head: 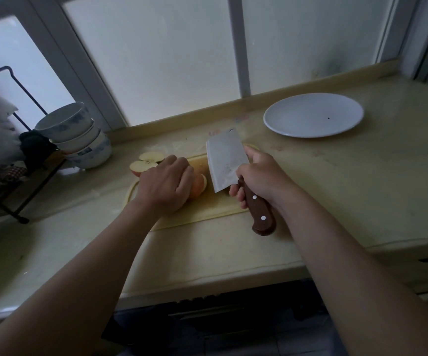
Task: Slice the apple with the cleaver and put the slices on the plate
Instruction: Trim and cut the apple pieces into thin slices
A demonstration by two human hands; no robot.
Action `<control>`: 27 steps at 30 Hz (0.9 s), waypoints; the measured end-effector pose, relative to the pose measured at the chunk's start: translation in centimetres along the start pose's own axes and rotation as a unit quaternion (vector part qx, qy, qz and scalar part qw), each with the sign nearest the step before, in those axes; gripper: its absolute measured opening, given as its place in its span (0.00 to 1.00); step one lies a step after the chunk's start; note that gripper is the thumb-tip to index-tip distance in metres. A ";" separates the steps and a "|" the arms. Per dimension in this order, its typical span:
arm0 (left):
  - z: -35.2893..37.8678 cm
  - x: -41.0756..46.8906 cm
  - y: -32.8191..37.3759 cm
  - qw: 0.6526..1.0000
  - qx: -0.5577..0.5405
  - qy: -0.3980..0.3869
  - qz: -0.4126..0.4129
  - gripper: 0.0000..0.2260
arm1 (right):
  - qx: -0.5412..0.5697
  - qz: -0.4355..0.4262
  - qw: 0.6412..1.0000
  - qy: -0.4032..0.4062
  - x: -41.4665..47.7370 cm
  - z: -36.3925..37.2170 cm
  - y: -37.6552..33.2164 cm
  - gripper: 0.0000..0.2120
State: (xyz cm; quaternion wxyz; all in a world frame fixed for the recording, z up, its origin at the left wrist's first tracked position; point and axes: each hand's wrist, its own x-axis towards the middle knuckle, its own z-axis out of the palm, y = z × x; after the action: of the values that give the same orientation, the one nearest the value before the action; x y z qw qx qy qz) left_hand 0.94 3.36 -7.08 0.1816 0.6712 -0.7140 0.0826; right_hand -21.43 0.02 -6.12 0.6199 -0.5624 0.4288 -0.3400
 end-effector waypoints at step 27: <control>-1.1 -1.7 -1.4 0.992 -0.032 0.035 -0.113 0.16 | -0.188 0.050 0.981 -0.005 -1.3 0.1 -3.2 0.38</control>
State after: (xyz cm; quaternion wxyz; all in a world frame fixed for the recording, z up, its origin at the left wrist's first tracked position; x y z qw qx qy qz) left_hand 2.52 5.22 -6.85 0.2360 0.7379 -0.6292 0.0621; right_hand -21.64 0.81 -2.75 0.5215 -0.6487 0.5093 -0.2190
